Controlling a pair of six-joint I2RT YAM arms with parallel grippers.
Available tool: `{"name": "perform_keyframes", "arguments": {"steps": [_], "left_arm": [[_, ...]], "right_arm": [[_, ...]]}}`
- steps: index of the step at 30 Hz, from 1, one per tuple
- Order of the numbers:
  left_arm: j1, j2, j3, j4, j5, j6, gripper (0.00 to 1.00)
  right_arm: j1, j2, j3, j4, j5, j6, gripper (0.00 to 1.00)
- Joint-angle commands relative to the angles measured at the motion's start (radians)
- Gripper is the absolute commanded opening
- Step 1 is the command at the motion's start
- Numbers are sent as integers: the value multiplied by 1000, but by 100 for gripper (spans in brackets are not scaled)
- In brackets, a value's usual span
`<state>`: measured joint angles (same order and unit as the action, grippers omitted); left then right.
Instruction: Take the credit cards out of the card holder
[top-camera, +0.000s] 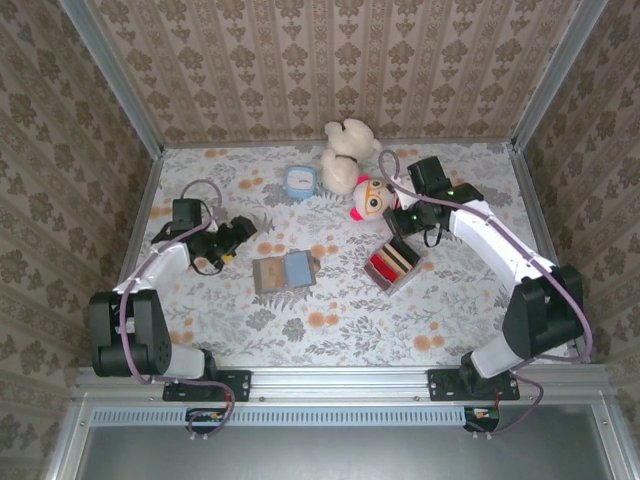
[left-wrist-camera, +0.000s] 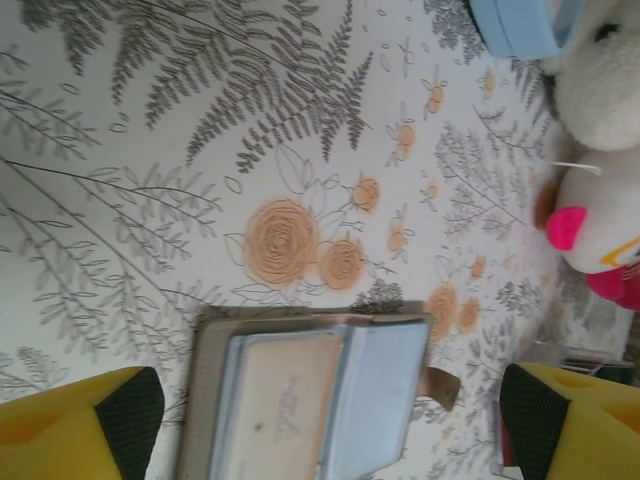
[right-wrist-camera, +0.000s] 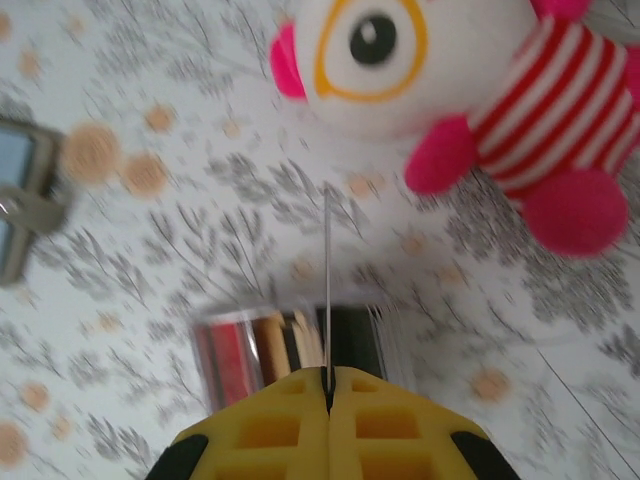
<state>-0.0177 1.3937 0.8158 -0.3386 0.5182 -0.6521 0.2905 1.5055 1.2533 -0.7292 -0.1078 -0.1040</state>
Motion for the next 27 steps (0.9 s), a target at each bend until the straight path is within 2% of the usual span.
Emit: {"name": "perform_keyframes", "arguments": {"steps": [1,6,15,24,27], "left_arm": [[12,-1,50,-65,-50,59,93],[19,-2,56,-100,-75,88,100],[28,-11,51,-109,-57,101,100],[28,-31,49,-121,-55,100,100],[28,-32,57,-130,-42,98,100]], "right_arm": [[-13,-72,-44,-93,80,-153,0],[-14,-106,-95,-93,70,-195,0],[-14,-67,-133,-25,37,-207,0],[-15,-12,-137,-10,55,-257,0],[-15,5,-134,-15,38,-273,5]]}}
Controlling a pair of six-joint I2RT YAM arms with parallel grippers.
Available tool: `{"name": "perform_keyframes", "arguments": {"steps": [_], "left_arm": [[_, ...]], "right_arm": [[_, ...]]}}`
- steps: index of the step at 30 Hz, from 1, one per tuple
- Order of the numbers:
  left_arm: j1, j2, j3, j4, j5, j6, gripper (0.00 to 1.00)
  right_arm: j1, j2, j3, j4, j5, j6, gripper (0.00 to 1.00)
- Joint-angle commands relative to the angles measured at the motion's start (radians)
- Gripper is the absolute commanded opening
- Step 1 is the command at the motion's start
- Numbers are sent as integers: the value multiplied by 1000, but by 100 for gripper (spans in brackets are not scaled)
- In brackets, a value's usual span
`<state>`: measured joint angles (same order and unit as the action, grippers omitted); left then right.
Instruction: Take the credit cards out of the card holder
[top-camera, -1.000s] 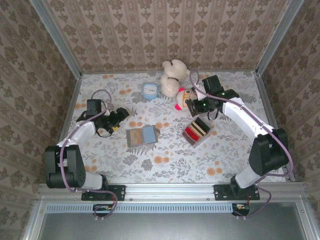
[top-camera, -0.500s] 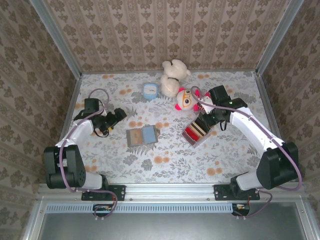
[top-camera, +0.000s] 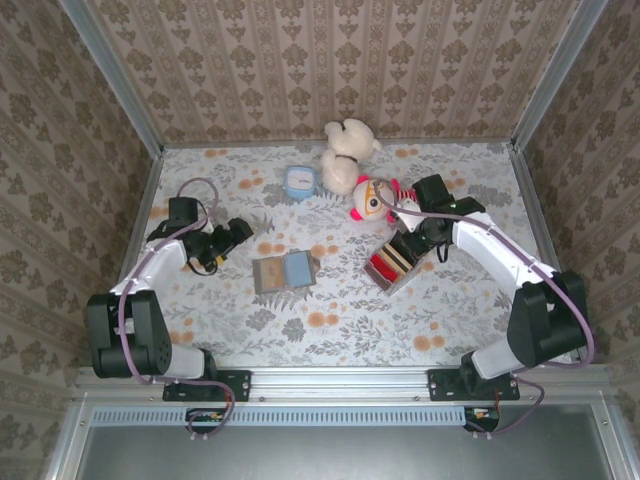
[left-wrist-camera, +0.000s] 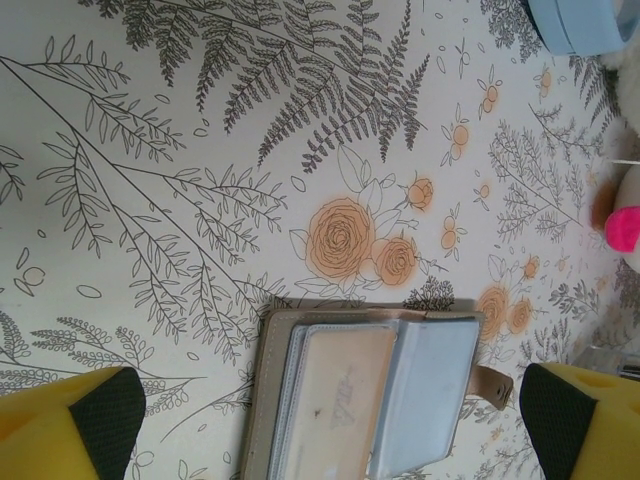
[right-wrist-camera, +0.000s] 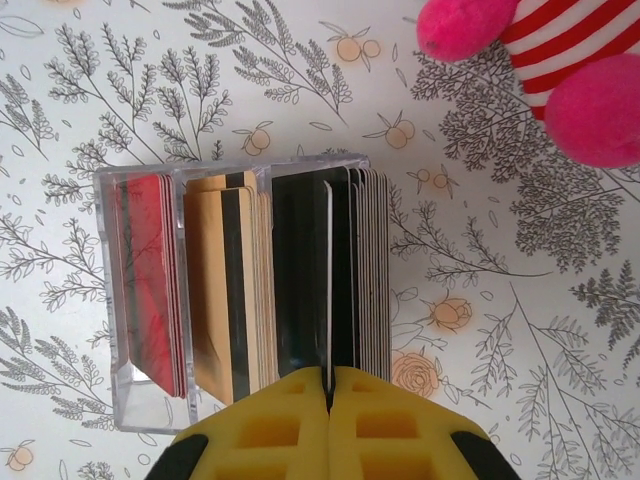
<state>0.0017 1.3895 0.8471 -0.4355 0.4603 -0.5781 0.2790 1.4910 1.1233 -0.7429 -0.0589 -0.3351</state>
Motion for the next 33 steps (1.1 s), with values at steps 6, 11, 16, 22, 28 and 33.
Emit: {"name": "perform_keyframes", "arguments": {"steps": [6,11,16,22,28,33], "left_arm": [[9,-30,24,-39,19,30,100],[9,-21,23,-34,33,31,100],[9,-18,28,-32,50,30,100],[8,-25,9,-23,73,21,100],[-23,-27,-53,53,100,-35,100],[-72,-16,-77,80,91,-61,100]], "right_arm": [[-4,36,-5,7,-9,-54,13],[-4,51,-1,6,7,-38,22],[-6,37,11,11,34,5,34],[-3,-72,-2,82,-36,94,43],[91,-120,32,184,-78,308,49],[172,-50,57,315,-173,521,55]]}}
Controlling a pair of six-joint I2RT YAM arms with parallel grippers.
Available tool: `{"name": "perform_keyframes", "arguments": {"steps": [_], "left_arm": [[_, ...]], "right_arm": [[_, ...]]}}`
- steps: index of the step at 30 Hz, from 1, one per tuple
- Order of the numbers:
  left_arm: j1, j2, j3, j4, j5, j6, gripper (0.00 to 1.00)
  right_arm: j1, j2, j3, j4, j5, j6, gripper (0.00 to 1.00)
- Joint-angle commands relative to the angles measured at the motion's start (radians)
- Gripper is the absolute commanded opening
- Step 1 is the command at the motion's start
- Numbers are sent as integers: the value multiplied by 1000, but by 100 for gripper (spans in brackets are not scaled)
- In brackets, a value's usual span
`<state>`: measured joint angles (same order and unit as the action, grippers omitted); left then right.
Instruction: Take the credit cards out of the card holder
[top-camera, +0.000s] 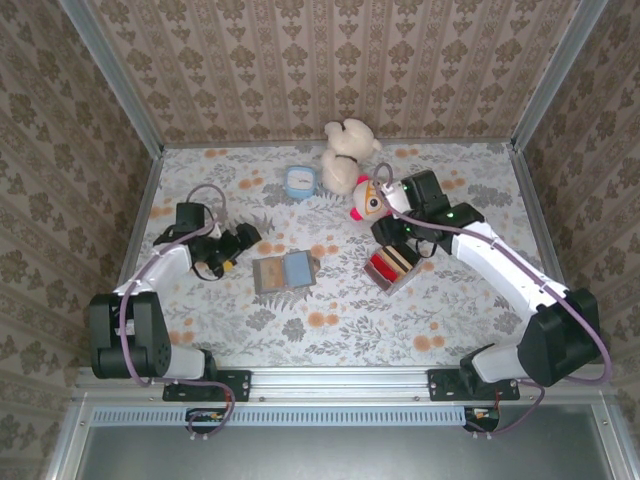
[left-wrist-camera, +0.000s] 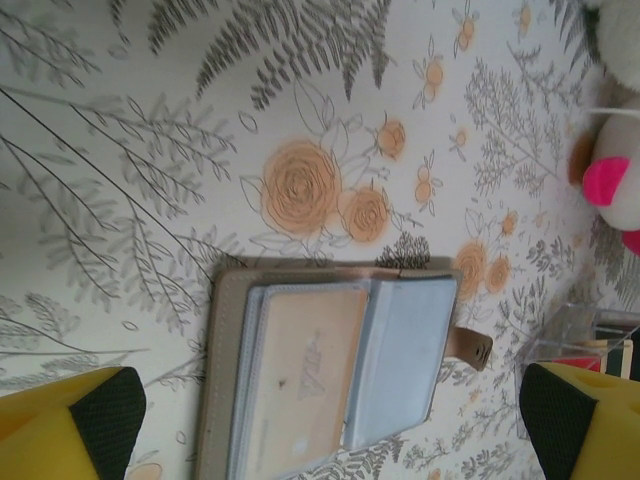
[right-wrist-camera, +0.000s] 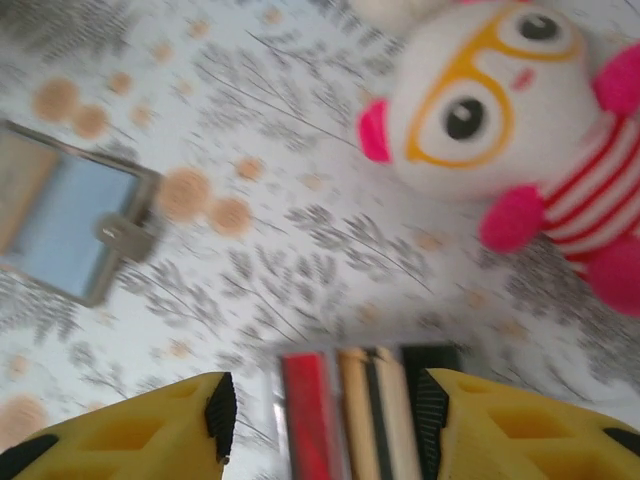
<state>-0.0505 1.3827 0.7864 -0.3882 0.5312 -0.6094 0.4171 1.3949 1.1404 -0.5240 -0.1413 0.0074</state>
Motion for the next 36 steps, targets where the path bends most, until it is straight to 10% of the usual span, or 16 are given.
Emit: {"name": "perform_keyframes", "arguments": {"steps": [1,10,28,36], "left_arm": [[-29,-5,-20,35,19,-32,100],[-105,48,-21,45,-7,-23,98],[-163,143,-17,70,4,-46,77],[-166,169,7,33,-17,-52,85]], "right_arm": [[47,69,58,99,-114,219,56],[137,363,201,192,-374,478,53],[279,641,337,147,-254,637,39],[281,668,332,143,-254,633,39]]}}
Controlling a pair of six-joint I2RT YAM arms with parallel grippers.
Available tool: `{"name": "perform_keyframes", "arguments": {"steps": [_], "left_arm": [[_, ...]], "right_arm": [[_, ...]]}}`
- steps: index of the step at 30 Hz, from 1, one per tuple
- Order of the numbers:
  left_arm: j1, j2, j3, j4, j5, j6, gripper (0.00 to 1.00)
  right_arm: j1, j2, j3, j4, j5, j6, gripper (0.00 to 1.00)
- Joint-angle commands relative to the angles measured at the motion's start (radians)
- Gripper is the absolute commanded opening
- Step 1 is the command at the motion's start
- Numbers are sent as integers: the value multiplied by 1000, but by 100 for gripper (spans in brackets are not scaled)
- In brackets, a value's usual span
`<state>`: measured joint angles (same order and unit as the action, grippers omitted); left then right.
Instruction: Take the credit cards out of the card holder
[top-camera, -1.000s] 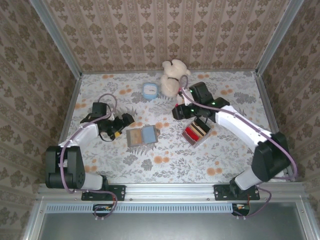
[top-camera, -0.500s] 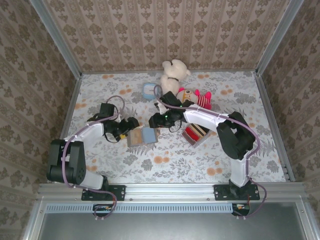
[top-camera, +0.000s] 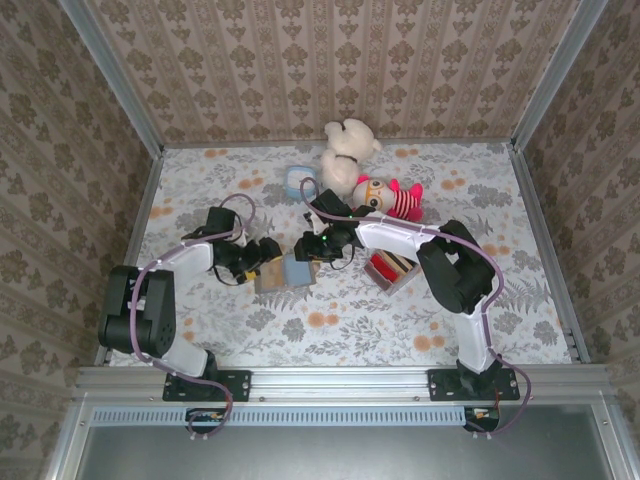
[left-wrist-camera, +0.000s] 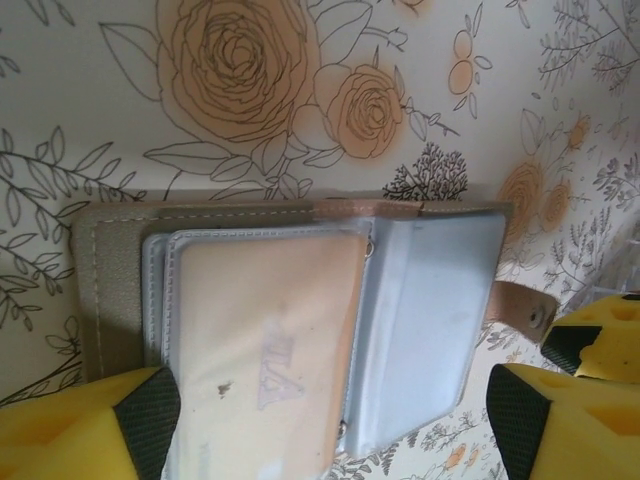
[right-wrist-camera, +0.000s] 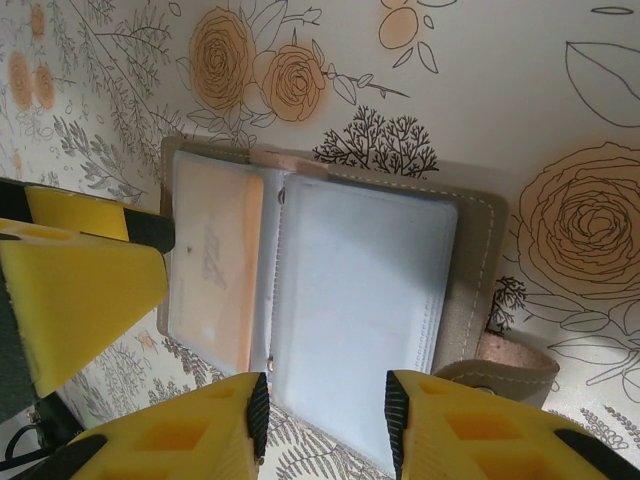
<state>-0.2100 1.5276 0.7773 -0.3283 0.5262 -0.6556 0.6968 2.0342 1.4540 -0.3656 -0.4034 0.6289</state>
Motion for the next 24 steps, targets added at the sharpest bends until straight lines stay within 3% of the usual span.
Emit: {"name": "perform_keyframes", "arguments": {"steps": [1,9,14,19,24], "left_arm": [[-7,22,15,-26,-14,-7,85],[-14,24,20,-37,-49,-6,86],[-15,15,28,-38,1,-7,80],[-13,-22,32,-92,-64,17,79],[-5,-2,25,-86,-49,31,76]], "right_arm": [[2,31,19,-14,8,13,40],[1,44,20,-7,-15,43,39],[1,59,23,-16,-15,46,38],[1,65,34,-37,9,42,35],[1,80,46,-52,16,36,34]]}}
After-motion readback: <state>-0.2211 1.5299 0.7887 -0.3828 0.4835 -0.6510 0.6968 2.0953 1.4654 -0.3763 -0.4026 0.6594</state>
